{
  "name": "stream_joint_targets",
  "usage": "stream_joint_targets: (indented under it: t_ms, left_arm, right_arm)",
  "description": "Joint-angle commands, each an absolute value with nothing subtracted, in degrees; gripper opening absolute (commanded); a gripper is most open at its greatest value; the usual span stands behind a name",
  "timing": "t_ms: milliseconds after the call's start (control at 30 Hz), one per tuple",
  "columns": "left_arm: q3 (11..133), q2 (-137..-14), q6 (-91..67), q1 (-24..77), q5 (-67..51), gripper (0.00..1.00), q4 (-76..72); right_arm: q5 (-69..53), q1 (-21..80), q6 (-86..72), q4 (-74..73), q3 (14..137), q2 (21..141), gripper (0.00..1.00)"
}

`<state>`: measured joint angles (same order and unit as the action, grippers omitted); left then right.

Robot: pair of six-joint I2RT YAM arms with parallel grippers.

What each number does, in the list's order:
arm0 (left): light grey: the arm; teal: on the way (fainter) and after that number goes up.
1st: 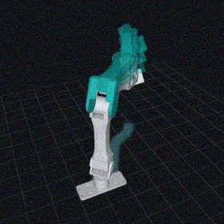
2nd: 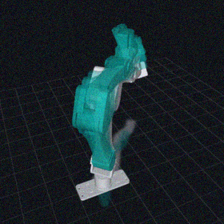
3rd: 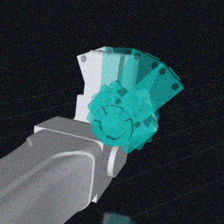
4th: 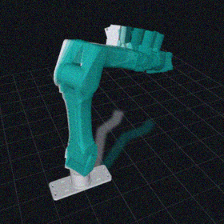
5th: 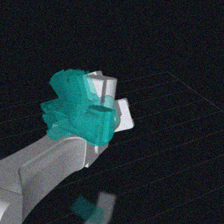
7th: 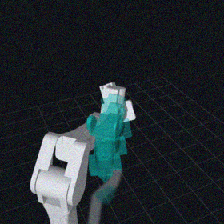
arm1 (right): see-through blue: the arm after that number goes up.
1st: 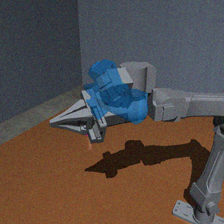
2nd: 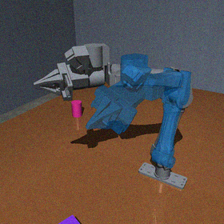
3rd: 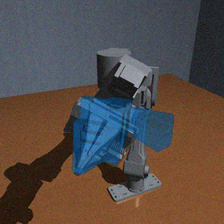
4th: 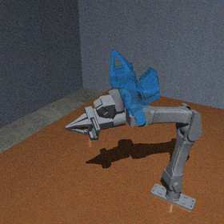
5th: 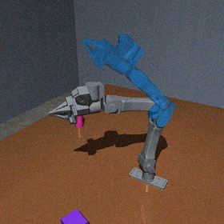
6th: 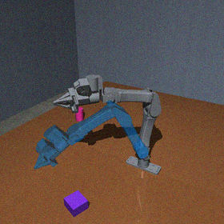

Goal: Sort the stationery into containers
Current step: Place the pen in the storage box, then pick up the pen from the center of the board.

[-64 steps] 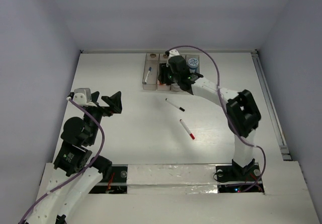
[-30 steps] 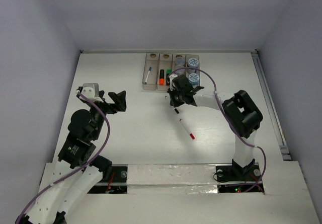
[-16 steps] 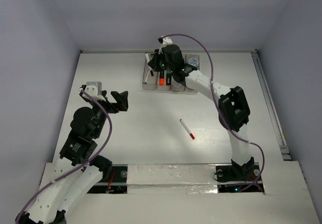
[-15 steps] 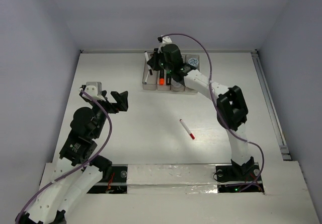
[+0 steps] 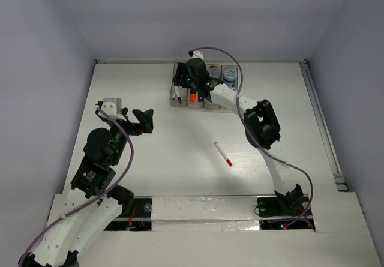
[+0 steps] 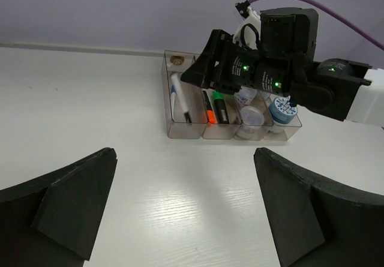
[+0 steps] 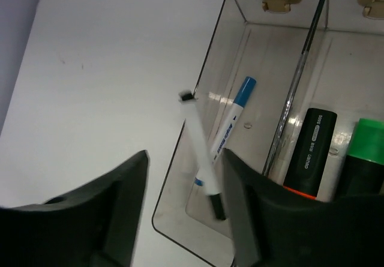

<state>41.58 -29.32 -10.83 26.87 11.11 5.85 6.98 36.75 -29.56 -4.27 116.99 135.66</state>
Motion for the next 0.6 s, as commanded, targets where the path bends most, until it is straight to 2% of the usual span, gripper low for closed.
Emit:
stream_joint_targets:
  t_ms: [0, 133, 200, 233, 367, 500, 567]
  left_arm:
    - [41.7, -28.7, -11.0, 26.5, 10.7, 0.99, 3.7]
    - [41.7, -28.7, -10.9, 26.5, 10.5, 0.99, 3.7]
    - [41.7, -28.5, -10.9, 26.5, 10.4, 0.99, 3.8]
    - [41.7, -28.4, -10.9, 26.5, 10.3, 0.99, 3.8]
    - [41.7, -27.2, -11.0, 26.5, 9.7, 0.99, 3.6]
    - [41.7, -26.2, -11.1, 26.5, 8.9, 0.99, 3.3]
    - [41.7, -26.0, -11.1, 26.5, 8.8, 0.99, 3.3]
  right_arm:
    - [8.4, 36.4, -29.8, -3.4, 120.0, 134.0, 0.65]
    - [8.0, 36.4, -24.7, -2.5, 112.2, 126.8, 0.68]
    - [6.9, 36.4, -22.7, -2.5, 105.8, 119.0, 0.63]
    - [6.5, 36.4, -20.8, -3.3, 98.4, 116.0, 0.62]
    - [7.6, 36.4, -18.8, -15.4, 80.4, 99.3, 0.59]
    - [6.0, 36.4, -19.9, -32.4, 68.5, 90.1, 0.57]
    - [5.2, 36.9, -20.8, -35.2, 63.1, 87.0, 0.57]
